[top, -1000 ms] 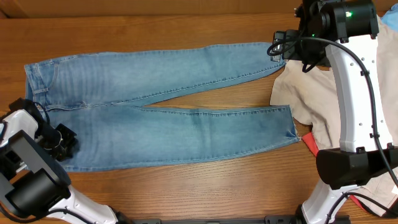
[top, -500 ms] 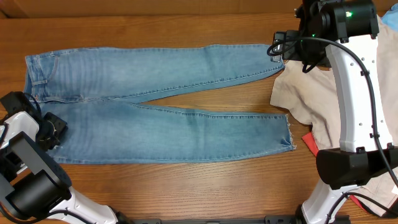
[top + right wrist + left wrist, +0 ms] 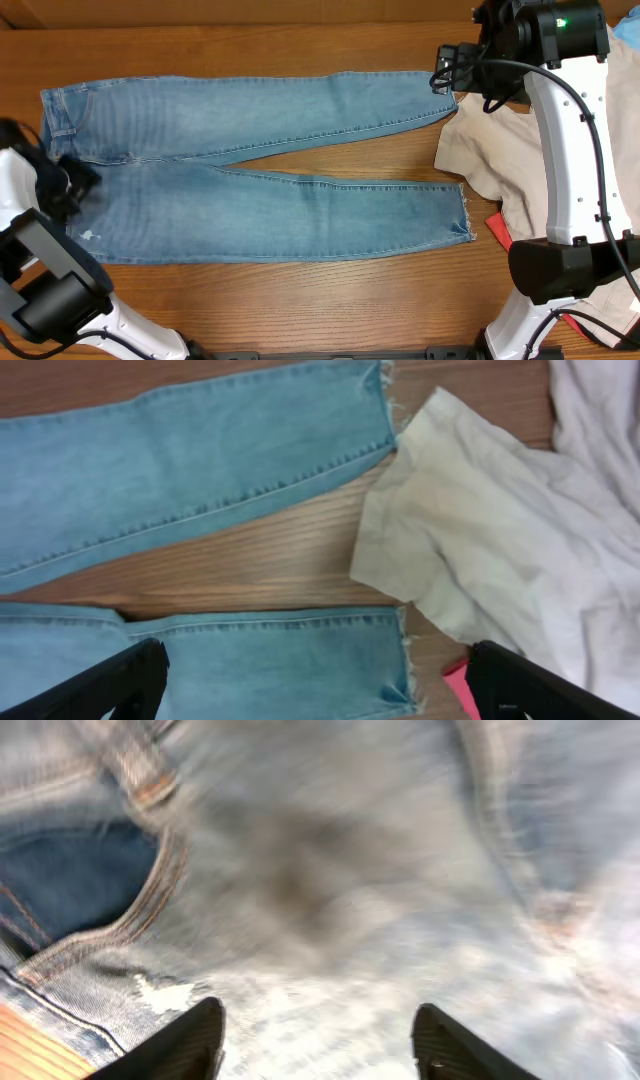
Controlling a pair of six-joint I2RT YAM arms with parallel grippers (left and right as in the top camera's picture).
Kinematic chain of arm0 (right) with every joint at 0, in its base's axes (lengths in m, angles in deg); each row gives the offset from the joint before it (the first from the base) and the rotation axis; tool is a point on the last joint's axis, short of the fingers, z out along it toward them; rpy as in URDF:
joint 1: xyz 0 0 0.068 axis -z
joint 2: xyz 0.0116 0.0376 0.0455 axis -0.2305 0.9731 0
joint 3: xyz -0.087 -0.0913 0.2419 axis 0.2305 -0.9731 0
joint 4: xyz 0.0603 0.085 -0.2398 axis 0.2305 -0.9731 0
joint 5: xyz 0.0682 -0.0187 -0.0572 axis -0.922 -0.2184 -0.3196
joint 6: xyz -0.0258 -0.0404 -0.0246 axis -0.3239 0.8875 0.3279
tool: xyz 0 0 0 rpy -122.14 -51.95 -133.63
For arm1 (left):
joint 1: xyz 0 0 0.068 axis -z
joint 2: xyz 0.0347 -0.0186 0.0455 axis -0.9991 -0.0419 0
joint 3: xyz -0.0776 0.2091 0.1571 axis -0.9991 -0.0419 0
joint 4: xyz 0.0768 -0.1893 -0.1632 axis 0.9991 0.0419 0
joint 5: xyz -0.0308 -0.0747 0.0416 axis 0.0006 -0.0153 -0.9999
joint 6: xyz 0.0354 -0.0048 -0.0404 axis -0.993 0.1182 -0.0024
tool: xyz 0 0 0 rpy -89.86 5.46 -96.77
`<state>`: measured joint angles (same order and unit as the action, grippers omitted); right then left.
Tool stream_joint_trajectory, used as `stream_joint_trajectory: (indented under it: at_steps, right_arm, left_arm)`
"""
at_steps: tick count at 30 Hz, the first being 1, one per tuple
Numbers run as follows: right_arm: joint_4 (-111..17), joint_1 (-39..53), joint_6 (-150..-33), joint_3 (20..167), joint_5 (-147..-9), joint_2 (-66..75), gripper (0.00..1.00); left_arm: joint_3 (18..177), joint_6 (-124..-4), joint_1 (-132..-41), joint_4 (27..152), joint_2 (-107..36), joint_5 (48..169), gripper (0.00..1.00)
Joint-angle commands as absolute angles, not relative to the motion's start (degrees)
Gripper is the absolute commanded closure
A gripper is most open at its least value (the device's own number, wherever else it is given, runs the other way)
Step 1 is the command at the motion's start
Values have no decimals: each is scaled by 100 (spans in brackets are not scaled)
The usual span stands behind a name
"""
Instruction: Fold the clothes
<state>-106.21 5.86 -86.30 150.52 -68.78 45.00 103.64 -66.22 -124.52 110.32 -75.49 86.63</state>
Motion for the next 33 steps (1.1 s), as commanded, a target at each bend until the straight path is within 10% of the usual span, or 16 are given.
stream_joint_trajectory:
  at_steps: [1,9,33]
  right_arm:
    - [-10594,634,-8521,15043,-7130,4491,0]
    - [-10441,770,-8589,14429,-7110,4494,0]
    - [-10586,1544,-9128,13922,-6819,3058,0]
  left_arm:
    - [10648,-7009,-12052,11181,-7316,8834,25]
    - [10661,-7258,-11141,11585,-7222,8788,12]
    - [10583,-7273,-10857,13109,-4481,8530,12]
